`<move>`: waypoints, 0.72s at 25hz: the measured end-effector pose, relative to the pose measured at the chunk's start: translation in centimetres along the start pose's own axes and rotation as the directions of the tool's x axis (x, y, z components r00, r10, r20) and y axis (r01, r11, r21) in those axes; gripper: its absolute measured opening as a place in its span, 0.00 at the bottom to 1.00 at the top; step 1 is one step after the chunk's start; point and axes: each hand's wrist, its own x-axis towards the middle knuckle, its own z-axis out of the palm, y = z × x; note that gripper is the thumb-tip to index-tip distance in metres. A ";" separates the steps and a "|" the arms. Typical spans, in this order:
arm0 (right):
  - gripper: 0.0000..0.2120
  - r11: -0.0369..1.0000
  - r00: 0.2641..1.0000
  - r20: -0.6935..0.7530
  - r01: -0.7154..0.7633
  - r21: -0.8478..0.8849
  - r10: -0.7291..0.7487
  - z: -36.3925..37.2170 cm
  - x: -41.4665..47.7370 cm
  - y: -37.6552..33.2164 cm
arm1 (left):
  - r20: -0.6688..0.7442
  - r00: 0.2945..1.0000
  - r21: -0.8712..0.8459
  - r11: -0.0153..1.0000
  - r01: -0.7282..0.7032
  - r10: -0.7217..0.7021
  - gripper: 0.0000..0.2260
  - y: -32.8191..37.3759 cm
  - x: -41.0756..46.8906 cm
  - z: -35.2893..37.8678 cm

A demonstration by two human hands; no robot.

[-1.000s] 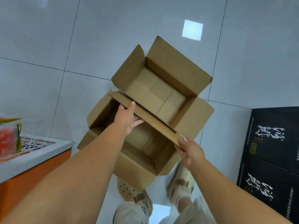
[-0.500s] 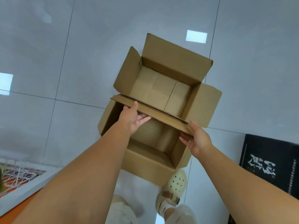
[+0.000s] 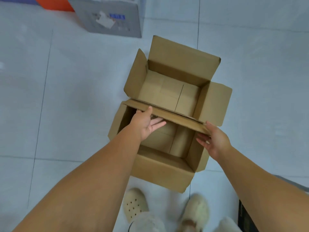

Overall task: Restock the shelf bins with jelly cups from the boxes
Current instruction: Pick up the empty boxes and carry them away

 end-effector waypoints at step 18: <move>0.20 0.998 0.997 0.047 0.058 -0.015 -0.057 11.5 13.4 -33.5 | -0.057 0.997 -0.072 0.996 -0.058 0.054 0.33 23.5 10.3 25.1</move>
